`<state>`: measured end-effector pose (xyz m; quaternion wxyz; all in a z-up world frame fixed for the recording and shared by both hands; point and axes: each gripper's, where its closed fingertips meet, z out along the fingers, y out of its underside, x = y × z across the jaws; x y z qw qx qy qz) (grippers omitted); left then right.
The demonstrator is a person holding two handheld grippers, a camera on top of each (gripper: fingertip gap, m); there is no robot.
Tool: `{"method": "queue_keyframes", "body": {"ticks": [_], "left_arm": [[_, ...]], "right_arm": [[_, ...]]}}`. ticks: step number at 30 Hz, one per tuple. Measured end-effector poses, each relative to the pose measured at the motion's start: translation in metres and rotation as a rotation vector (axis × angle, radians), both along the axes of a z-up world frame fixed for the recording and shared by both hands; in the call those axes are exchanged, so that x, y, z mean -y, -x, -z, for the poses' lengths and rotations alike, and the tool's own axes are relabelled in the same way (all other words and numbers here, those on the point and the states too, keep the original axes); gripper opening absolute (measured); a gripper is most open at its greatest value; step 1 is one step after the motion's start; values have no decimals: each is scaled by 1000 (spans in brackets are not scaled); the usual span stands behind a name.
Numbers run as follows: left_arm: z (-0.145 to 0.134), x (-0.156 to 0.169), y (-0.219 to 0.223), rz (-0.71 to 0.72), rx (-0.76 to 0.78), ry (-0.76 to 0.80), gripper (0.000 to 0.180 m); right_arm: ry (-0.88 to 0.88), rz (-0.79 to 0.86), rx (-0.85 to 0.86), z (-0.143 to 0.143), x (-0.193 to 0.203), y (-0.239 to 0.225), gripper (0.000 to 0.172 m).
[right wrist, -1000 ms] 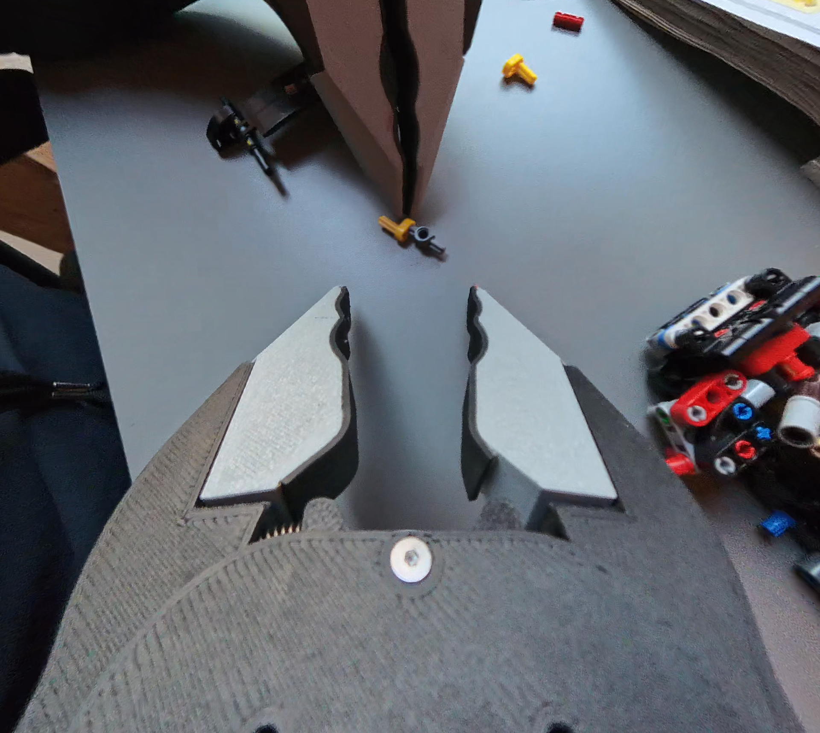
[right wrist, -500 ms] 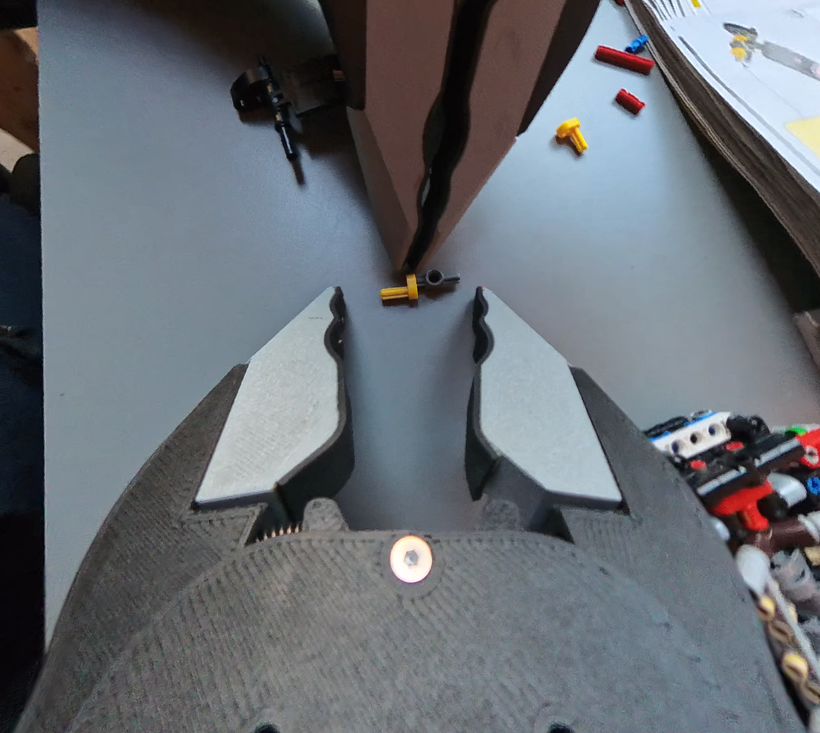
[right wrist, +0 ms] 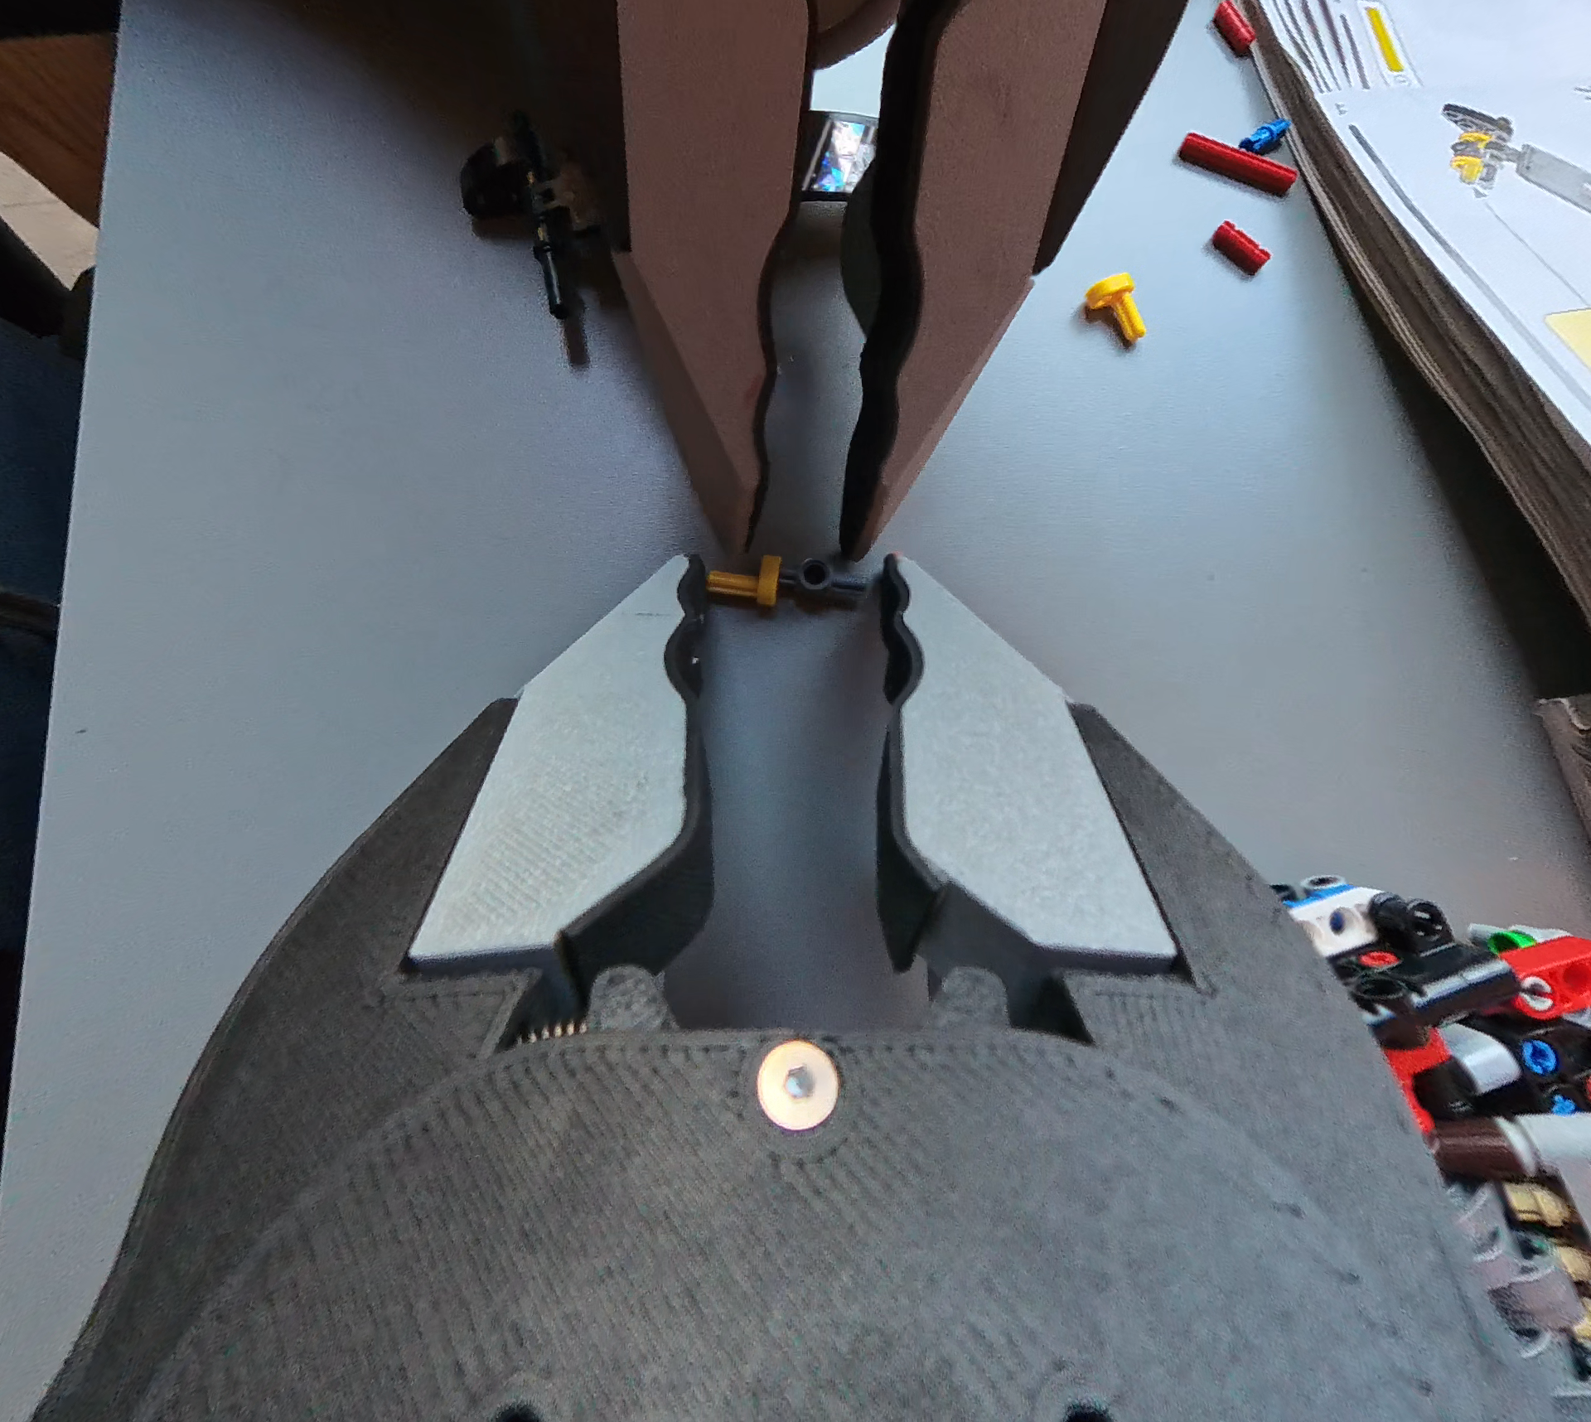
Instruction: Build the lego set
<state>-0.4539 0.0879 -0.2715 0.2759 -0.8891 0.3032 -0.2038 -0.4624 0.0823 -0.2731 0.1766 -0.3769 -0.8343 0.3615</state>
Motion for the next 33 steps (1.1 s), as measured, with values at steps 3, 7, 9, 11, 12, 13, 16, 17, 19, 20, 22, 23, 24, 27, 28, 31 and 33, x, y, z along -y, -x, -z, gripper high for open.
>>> {"method": "queue_keyframes", "body": {"ticks": [3, 7, 9, 11, 12, 13, 16, 17, 19, 20, 22, 23, 24, 27, 28, 31, 33], "left_arm": [[1, -2, 2, -2, -38, -36, 17], [1, -3, 3, -9, -28, -48, 17], [1, -4, 4, -14, -21, -52, 16], [1, -4, 4, -14, -12, -53, 16], [1, -4, 4, -13, -7, -54, 16], [2, -4, 4, -11, -3, -53, 16], [1, -5, 3, -4, 16, -51, 15], [1, -5, 3, -3, 25, -48, 15], [1, -4, 1, 5, 51, -33, 12], [1, -3, 1, 8, 63, -25, 10], [1, -3, 1, 15, 65, -26, 11], [1, -4, 1, 20, 61, -27, 11], [1, -3, 1, 25, 59, -29, 11], [1, -3, 1, 33, 60, -25, 11], [1, -3, 1, 38, 61, -25, 11], [1, -2, 1, 49, 74, -23, 10], [1, -3, 0, 59, 76, -26, 10]], "right_arm": [[-5, -2, -6, 0, 1, -1, 34], [0, 0, -3, 0, 1, 0, 34], [4, 4, -2, 1, 0, 0, 34], [3, 10, -5, 1, 0, 0, 34], [1, 10, -7, 1, 0, 1, 34], [0, 9, -8, 1, 0, 1, 34], [-2, 9, -10, 1, 0, 1, 34], [-3, 8, -10, 1, 0, 1, 34], [-3, 5, -11, 2, 0, 1, 34], [-1, 4, -9, 2, 1, 1, 34], [-10, 1, -15, 2, 1, 2, 33], [-15, -1, -19, 2, 1, 2, 33], [-14, -3, -19, 2, 1, 2, 34], [-17, -10, -20, 2, 1, 2, 33], [-21, -12, -23, 2, 2, 2, 33], [-28, -12, -27, 2, 2, 2, 33], [-34, -16, -28, 2, 2, 2, 33]]}}
